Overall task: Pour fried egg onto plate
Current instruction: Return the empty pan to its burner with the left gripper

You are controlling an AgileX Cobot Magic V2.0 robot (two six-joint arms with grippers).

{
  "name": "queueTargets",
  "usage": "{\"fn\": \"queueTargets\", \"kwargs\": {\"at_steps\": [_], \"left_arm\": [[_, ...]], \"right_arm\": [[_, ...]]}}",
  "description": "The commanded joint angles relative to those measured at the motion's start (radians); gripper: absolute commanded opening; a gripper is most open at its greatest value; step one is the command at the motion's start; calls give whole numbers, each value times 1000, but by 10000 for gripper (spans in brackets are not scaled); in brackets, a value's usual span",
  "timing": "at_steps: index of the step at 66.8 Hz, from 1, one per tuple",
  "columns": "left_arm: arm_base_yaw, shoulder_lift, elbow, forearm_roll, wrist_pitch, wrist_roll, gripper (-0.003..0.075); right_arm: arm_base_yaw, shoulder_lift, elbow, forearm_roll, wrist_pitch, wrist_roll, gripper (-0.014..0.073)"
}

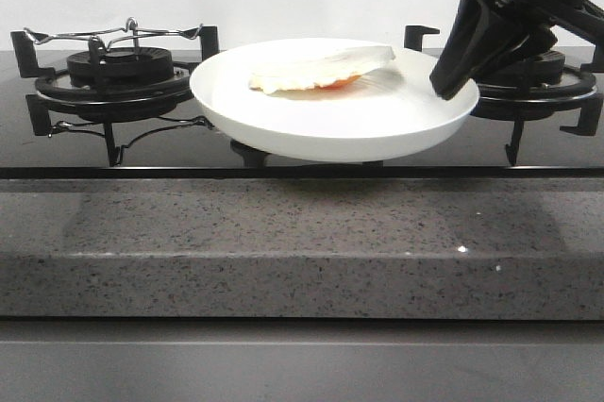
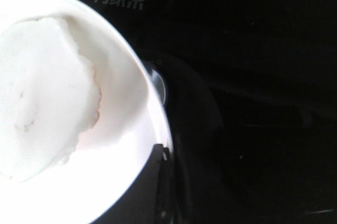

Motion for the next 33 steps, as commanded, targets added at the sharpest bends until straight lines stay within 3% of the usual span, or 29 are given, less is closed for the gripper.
{"fn": "queueTargets", "kwargs": {"at_steps": [1, 19, 33], "left_arm": [[80, 6, -36, -115, 28, -139, -20], [253, 161, -36, -238, 187, -370, -20], [302, 284, -36, -299, 274, -404, -20]], "right_arm": [[-2, -37, -28, 41, -35, 0, -67], [-2, -37, -28, 41, -35, 0, -67], [-2, -37, -28, 41, -35, 0, -67]]}}
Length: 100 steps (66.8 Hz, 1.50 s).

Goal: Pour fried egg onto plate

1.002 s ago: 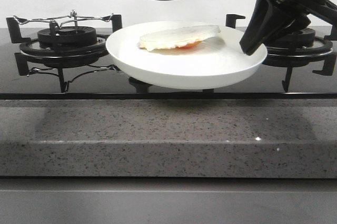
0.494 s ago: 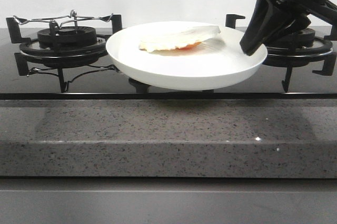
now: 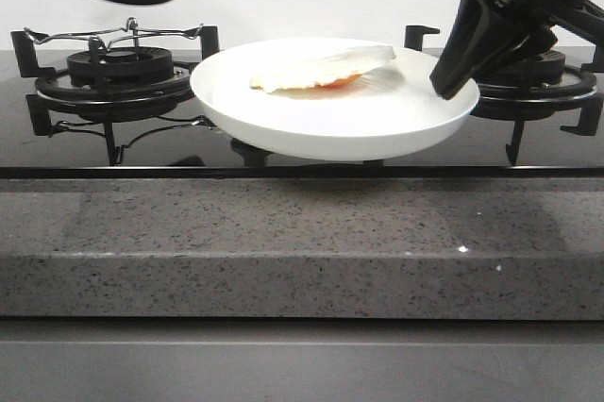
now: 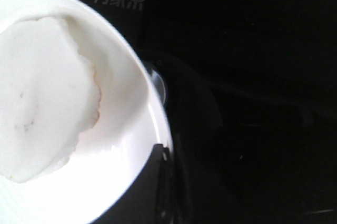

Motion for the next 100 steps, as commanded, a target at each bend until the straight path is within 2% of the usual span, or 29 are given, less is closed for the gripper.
{"fn": "queueTargets", "kwargs": {"at_steps": [1, 26, 31, 37, 46, 56, 63, 73, 91, 100], "left_arm": [[13, 4, -36, -113, 69, -24, -20], [36, 128, -36, -170, 123, -84, -18], [36, 140, -36, -170, 141, -84, 4], [36, 152, -36, -166, 159, -84, 94], [36, 160, -36, -166, 162, -84, 293], [36, 160, -36, -160, 160, -77, 470], [45, 160, -36, -138, 162, -70, 548], [79, 160, -36, -74, 181, -70, 560], [186, 146, -37, -53, 361, -70, 557], [221, 97, -37, 11, 379, -70, 557]], "right_arm": [[-2, -37, -28, 41, -35, -5, -67], [-2, -37, -28, 41, -34, -5, -67], [-2, -37, -28, 41, -35, -5, -67], [-2, -37, -28, 41, -35, -5, -67], [-2, -37, -28, 41, -35, -5, -67], [-2, -37, -28, 41, -35, -5, -67], [-2, -37, -28, 41, -35, -5, -67], [-2, -37, -28, 41, -35, -5, -67], [-2, -37, -28, 41, -35, -5, -67], [-2, -37, -28, 41, -35, -5, -67]]}}
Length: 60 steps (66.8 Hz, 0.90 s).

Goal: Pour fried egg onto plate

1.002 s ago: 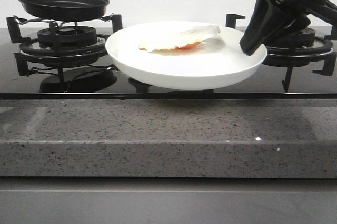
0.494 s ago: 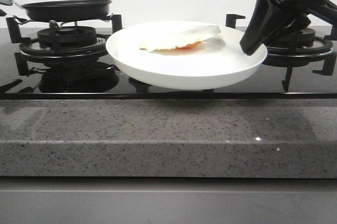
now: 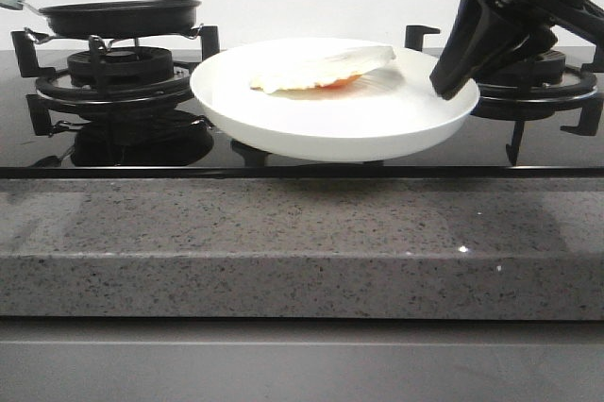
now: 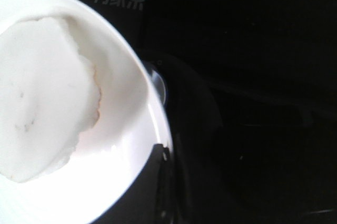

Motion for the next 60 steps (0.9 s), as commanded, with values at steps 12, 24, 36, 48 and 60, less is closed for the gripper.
{"fn": "queueTargets", "kwargs": {"at_steps": [12, 24, 36, 48, 60], "left_arm": [[27, -210, -33, 173, -5, -8, 556], [4, -367, -33, 372, -74, -60, 556], [-66, -513, -33, 502, -87, -106, 556], [-202, -660, -33, 785, -149, -223, 555], [-376, -780, -31, 1163, -155, -481, 548]], "right_arm": [[-2, -37, -28, 41, -35, -1, -67], [-2, -37, -28, 41, -35, -1, -67], [-2, -37, -28, 41, -35, -1, -67], [-2, -37, -28, 41, -35, -1, -67], [-2, -37, -28, 41, -35, -1, -67]]}}
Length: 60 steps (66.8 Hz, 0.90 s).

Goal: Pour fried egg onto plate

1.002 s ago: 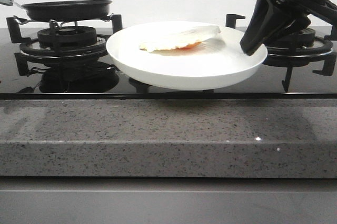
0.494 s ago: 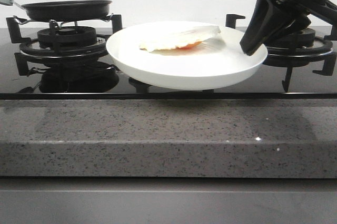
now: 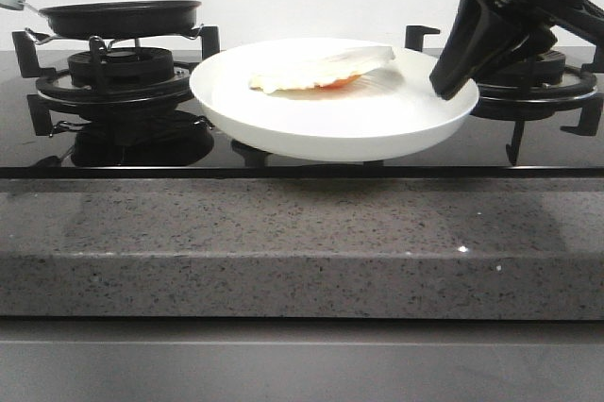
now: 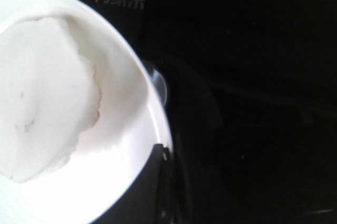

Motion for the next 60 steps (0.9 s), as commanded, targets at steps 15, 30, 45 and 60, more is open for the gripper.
{"fn": "queueTargets", "kwargs": {"at_steps": [15, 30, 45, 60], "left_arm": [[-152, -230, 86, 452, -82, -344, 543], [-152, -335, 231, 469, -107, -344, 543], [-152, -337, 256, 467, -107, -344, 543], [-152, -337, 256, 467, -105, -344, 543]], "right_arm": [[-2, -37, -28, 41, -35, -3, -67], [-2, -37, -28, 41, -35, -3, -67], [-2, -37, -28, 41, -35, -3, -67], [-2, -37, -28, 41, -39, -3, -67]]}}
